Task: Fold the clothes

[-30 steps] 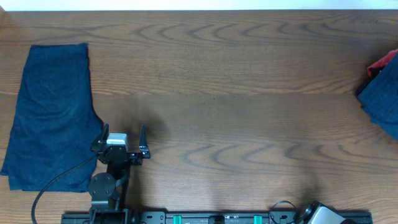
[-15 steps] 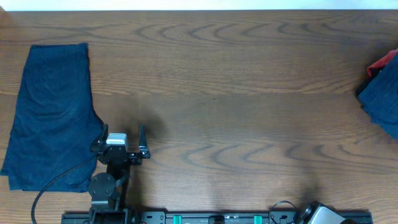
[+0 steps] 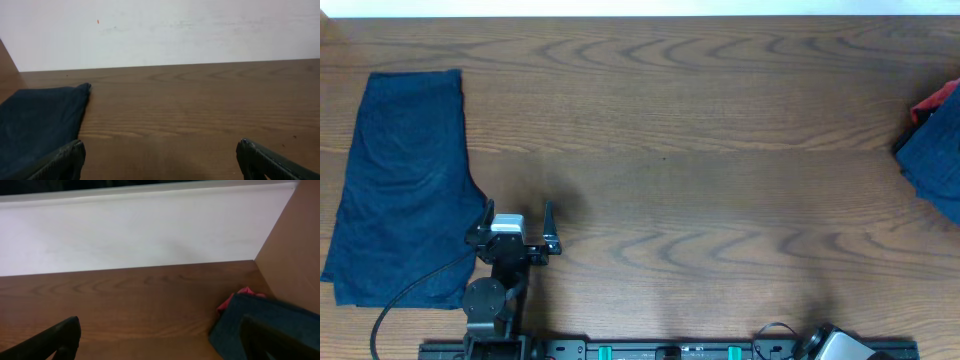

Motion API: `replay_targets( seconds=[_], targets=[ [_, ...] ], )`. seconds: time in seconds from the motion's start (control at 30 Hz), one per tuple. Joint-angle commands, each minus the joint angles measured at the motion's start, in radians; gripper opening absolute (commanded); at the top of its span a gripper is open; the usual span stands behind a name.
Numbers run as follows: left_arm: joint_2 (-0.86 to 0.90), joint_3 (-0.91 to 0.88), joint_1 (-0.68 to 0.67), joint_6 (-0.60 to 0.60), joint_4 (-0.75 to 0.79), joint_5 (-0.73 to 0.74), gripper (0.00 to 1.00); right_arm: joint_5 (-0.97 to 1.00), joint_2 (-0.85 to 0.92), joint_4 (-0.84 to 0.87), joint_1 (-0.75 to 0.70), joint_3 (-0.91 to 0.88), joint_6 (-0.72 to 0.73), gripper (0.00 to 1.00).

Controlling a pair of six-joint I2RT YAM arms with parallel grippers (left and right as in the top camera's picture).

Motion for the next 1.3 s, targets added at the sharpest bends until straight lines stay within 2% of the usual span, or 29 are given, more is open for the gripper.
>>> replay_targets(
  seconds=[0.0, 0.53, 0.7, 0.83, 0.97, 1.27],
  targets=[
    [-0.005, -0.013, 0.001, 0.017, -0.041, 0.004, 0.98, -0.007, -0.001, -0.002, 0.018, 0.000, 0.000, 0.99],
    [-0.005, -0.013, 0.001, 0.017, -0.040, 0.004, 0.98, -0.005, 0.039, -0.011, 0.019, 0.000, 0.000, 0.99],
    [-0.005, -0.013, 0.001, 0.017, -0.040, 0.003, 0.98, -0.029, 0.047, 0.182, 0.173, -0.037, -0.030, 0.99],
    [-0.005, -0.013, 0.001, 0.017, -0.040, 0.004, 0.98, 0.004, -0.001, 0.399, 0.418, -0.198, -0.233, 0.99],
    [-0.005, -0.013, 0.001, 0.017, -0.040, 0.004, 0.98, 0.116, -0.096, 0.565, 0.556, -0.436, -0.250, 0.99],
    [-0.005, -0.013, 0.001, 0.017, -0.040, 0.004, 0.98, 0.134, -0.454, 0.822, 0.587, -1.025, -0.248, 0.99]
  ],
)
